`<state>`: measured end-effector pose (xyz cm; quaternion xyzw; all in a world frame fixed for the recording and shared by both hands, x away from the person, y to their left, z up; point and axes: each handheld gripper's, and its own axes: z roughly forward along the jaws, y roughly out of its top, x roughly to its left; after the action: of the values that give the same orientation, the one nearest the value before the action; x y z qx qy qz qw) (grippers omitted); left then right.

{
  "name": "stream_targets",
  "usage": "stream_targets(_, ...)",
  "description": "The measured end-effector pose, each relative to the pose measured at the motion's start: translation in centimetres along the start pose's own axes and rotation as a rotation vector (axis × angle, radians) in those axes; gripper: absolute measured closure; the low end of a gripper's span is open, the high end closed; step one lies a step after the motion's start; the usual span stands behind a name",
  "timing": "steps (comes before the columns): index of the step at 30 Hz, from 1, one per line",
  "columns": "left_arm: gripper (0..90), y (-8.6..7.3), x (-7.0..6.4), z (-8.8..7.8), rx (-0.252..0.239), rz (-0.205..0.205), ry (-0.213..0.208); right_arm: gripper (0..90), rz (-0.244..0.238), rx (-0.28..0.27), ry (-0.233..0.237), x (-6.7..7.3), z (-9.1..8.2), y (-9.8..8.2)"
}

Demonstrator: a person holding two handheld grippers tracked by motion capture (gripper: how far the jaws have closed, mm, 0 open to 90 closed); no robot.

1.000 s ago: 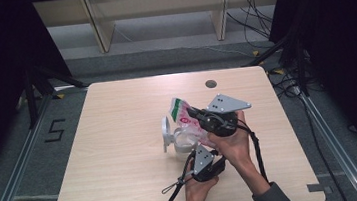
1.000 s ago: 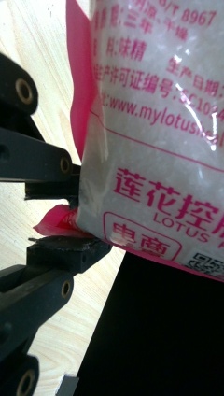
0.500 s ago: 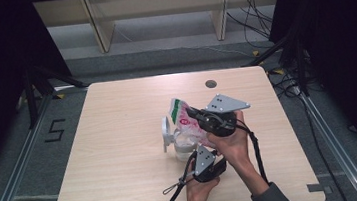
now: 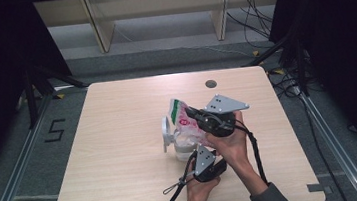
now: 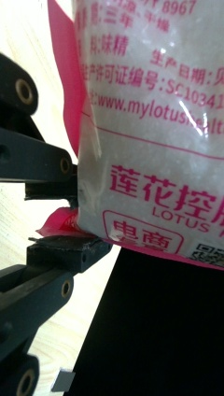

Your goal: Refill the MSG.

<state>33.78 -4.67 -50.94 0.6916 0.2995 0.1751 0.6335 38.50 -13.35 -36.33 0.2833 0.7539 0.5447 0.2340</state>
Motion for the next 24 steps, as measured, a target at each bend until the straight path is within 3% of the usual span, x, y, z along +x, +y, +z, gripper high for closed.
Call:
stream_targets(4,72.8,0.01,0.01,-0.03,-0.008,-0.002,-0.005,90.0,0.009,0.003,0.021,0.21,-0.03,0.1)
stream_targets(6,72.8,-0.06,-0.01,-0.08,-0.005,0.001,-0.001,90.0,-0.013,-0.001,0.011,0.18,0.12,0.05)
stream_targets(8,72.7,0.01,0.04,-0.17,-0.006,0.006,0.0,90.0,0.021,-0.01,0.023,0.25,0.17,0.01)
stream_targets(11,72.8,-0.03,0.06,-0.09,-0.007,0.0,-0.003,90.0,-0.02,-0.016,0.004,0.17,0.2,0.06)
stream_targets(14,72.8,0.08,0.03,-0.25,0.006,0.003,0.008,90.0,0.018,0.0,0.022,0.31,0.2,0.04)
stream_targets(16,72.8,0.07,0.04,-0.2,0.002,0.002,0.007,90.0,-0.007,-0.008,0.012,0.24,0.15,0.11)
stream_targets(17,72.8,0.03,0.06,-0.13,-0.008,0.0,-0.003,90.0,0.013,0.0,0.025,0.4,0.17,0.09)
stream_targets(24,72.8,0.09,0.13,-0.07,-0.014,-0.01,-0.007,90.0,0.02,-0.008,0.03,0.39,0.29,0.09)
